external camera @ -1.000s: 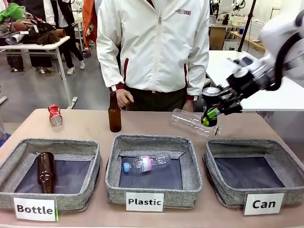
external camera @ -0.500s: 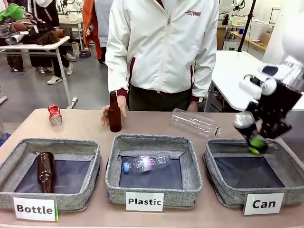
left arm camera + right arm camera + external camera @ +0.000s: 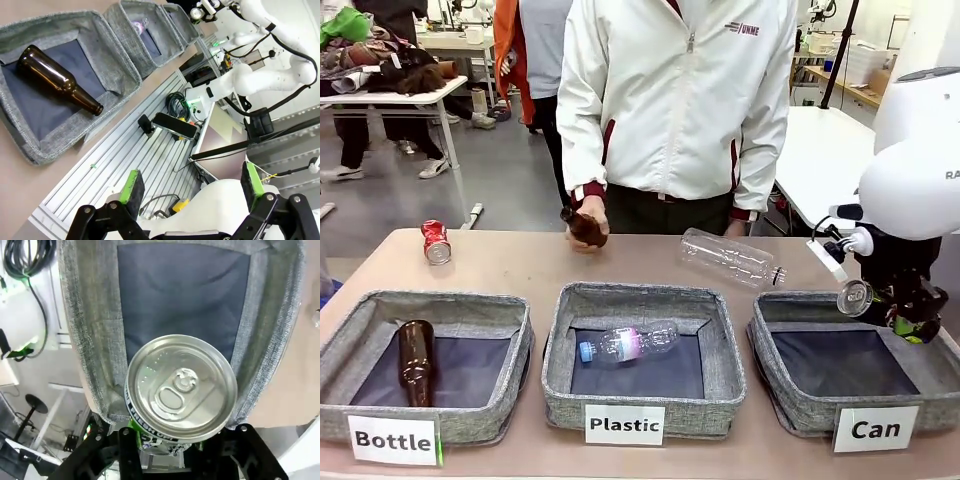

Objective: Sort the can waste into the basket.
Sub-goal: Pick up the can waste from the table and place it in the right Fabric basket.

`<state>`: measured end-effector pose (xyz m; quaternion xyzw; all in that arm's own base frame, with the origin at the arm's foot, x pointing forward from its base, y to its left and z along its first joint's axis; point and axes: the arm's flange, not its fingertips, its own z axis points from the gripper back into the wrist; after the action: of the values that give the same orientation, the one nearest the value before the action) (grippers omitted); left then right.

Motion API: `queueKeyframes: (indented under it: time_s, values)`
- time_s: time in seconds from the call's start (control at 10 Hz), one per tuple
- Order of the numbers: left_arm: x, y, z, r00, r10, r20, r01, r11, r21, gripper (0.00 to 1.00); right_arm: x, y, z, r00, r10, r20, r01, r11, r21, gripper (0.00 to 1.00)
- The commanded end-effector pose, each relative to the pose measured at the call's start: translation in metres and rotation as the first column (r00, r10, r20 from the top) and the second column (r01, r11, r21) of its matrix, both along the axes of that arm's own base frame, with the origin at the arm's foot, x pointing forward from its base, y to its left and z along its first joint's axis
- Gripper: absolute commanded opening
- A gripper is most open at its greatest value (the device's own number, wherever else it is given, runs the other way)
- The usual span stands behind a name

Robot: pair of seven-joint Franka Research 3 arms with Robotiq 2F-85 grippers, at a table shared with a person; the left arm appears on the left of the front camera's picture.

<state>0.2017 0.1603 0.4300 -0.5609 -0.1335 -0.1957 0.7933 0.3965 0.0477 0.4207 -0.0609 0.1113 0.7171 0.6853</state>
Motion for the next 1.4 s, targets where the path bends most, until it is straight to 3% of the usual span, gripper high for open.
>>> queueKeyframes:
  time_s: [0.0,0.2,0.3,0.4,0.8,1.0,1.1,1.2,1.3]
  values:
    - [-0.003,0.002,0.001,1.000,-0.008,-0.002,0.008,1.000,-0.005,1.00,0.010,0.001,0.002,1.000,-0.021,0.013,0.020,1.000,0.023,0.00]
    - [-0.003,0.002,0.001,1.000,-0.008,-0.002,0.008,1.000,-0.005,1.00,0.015,0.003,0.000,0.999,-0.028,0.018,0.027,0.998,0.050,0.00]
    - [-0.003,0.002,0.001,1.000,-0.008,-0.002,0.008,1.000,-0.005,1.00,0.015,0.002,0.000,0.999,-0.034,0.029,0.032,0.997,0.070,0.94]
    - [-0.003,0.002,0.001,1.000,-0.008,-0.002,0.008,1.000,-0.005,1.00,0.015,0.000,0.000,0.999,-0.027,0.031,0.025,0.997,0.071,1.00]
    - [-0.003,0.002,0.001,1.000,-0.008,-0.002,0.008,1.000,-0.005,1.00,0.020,0.001,0.000,0.998,-0.038,0.042,0.030,0.985,0.169,1.00]
    - [-0.003,0.002,0.001,1.000,-0.008,-0.002,0.008,1.000,-0.005,1.00,0.022,-0.005,0.008,0.995,-0.097,0.008,0.086,0.914,0.396,1.00]
    - [-0.003,0.002,0.001,1.000,-0.008,-0.002,0.008,1.000,-0.005,1.00,0.020,-0.010,0.013,0.993,-0.110,-0.033,0.109,0.813,0.572,1.00]
    - [0.000,0.000,0.000,1.000,0.000,0.000,0.000,1.000,0.000,1.00,0.016,-0.019,0.018,0.966,-0.200,-0.165,0.254,0.589,0.768,1.00]
    - [-0.008,0.013,0.013,1.000,0.013,-0.004,-0.013,1.000,0.026,1.00,0.016,-0.028,0.023,0.914,-0.298,-0.276,0.371,0.337,0.866,1.00]
